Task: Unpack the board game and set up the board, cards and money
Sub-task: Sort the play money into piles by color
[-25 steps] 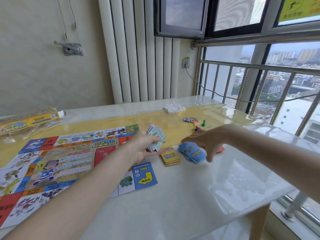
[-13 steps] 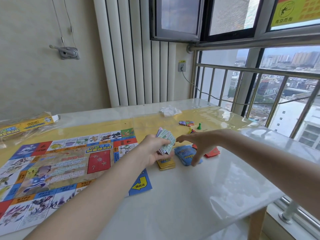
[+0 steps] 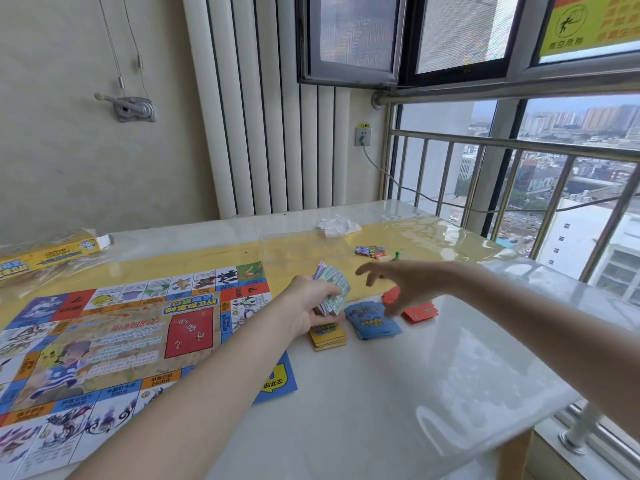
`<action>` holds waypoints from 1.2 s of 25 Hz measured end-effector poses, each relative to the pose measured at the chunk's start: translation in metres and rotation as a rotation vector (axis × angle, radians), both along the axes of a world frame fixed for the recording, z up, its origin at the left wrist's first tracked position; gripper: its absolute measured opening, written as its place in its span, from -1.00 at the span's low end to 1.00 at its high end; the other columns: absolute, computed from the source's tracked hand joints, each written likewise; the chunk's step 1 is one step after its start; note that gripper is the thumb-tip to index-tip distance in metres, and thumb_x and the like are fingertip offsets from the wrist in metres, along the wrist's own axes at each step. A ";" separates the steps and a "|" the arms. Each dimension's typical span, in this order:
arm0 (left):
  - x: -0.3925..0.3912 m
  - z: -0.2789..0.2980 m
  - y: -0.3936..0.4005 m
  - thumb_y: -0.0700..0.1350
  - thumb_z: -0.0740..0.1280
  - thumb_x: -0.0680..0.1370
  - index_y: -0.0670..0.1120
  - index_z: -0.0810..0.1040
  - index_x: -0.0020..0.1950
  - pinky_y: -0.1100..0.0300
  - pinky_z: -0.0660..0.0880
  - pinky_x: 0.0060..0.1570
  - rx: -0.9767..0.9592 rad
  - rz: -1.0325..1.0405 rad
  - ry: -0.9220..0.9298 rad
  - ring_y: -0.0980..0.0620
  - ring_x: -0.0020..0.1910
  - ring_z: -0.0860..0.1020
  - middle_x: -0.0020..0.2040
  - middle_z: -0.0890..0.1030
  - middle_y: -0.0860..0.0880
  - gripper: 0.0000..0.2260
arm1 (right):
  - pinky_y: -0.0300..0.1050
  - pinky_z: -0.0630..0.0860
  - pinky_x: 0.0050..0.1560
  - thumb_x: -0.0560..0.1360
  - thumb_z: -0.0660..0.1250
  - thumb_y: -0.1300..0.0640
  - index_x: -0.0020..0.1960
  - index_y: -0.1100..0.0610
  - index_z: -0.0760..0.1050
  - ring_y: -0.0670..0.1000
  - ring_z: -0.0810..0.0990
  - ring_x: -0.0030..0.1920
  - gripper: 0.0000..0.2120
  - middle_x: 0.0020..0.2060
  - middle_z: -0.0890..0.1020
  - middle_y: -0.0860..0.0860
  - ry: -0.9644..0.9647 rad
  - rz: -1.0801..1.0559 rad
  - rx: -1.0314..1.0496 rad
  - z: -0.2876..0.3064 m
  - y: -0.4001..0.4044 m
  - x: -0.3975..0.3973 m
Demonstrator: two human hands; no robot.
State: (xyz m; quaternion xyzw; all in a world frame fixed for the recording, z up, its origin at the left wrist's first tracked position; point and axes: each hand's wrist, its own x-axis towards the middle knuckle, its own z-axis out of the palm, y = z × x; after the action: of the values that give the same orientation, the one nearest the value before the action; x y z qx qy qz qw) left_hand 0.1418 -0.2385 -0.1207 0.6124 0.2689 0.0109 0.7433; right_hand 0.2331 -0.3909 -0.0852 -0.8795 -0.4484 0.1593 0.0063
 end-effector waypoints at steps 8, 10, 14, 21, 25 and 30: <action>0.002 -0.003 -0.005 -0.36 0.29 0.52 -0.28 0.39 0.25 -0.01 0.58 -0.10 0.029 -0.016 0.023 -0.23 0.09 0.55 0.17 0.51 -0.31 -0.69 | 0.04 0.39 0.18 0.48 0.13 0.32 0.32 0.05 0.25 0.02 0.36 0.16 -0.56 0.04 0.61 -0.03 -0.124 -0.050 -0.002 -0.023 -0.003 -0.006; 0.003 -0.004 -0.007 -0.36 0.30 0.51 -0.28 0.39 0.26 -0.01 0.60 -0.16 0.026 -0.015 0.011 -0.22 0.05 0.55 0.17 0.51 -0.30 -0.68 | 0.02 0.39 0.16 0.47 0.10 0.35 0.31 0.05 0.24 0.00 0.35 0.13 -0.55 0.06 0.59 -0.03 -0.113 -0.045 0.023 -0.023 0.003 -0.009; -0.004 0.002 0.003 -0.36 0.28 0.52 -0.26 0.43 0.14 0.04 0.61 -0.21 -0.069 0.003 -0.134 -0.19 -0.12 0.58 0.01 0.55 -0.26 -0.79 | -0.03 0.49 0.07 0.53 0.15 0.29 0.23 0.10 0.36 0.05 0.51 0.03 -0.71 -0.01 0.59 0.06 -0.163 -0.083 0.325 -0.009 0.014 -0.013; -0.044 0.006 0.021 -0.33 0.28 0.51 -0.25 0.49 0.03 0.02 0.61 -0.11 -0.247 -0.066 -0.340 -0.12 -0.20 0.65 -0.13 0.65 -0.25 -0.89 | -0.29 0.48 -0.36 0.44 0.40 0.14 -0.08 0.33 0.55 -0.07 0.53 -0.39 -0.77 -0.34 0.61 0.07 0.495 -0.335 0.741 0.000 0.037 -0.042; -0.066 0.014 0.031 -0.30 0.17 0.56 -0.32 0.48 0.06 -0.07 0.57 -0.05 -0.268 -0.206 -0.287 -0.20 -0.14 0.66 -0.08 0.64 -0.31 -0.85 | -0.32 0.53 -0.34 0.42 0.41 0.24 -0.07 0.34 0.58 -0.09 0.57 -0.40 -0.84 -0.32 0.63 0.11 0.485 -0.336 0.772 -0.005 0.032 -0.054; -0.084 0.008 0.029 -0.35 0.22 0.53 -0.30 0.43 0.07 -0.02 0.61 -0.17 -0.140 -0.227 -0.175 -0.12 -0.25 0.67 -0.14 0.65 -0.27 -0.87 | -0.26 0.53 -0.35 0.40 0.42 0.32 0.05 0.22 0.53 -0.04 0.59 -0.43 -0.76 -0.33 0.62 0.12 0.580 -0.387 0.757 -0.015 0.025 -0.077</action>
State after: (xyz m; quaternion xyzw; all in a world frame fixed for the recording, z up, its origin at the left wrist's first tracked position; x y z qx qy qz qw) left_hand 0.0579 -0.2098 -0.1129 0.5821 0.1324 -0.0384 0.8013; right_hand 0.1560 -0.3658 -0.1000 -0.8021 -0.2835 0.2190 0.4779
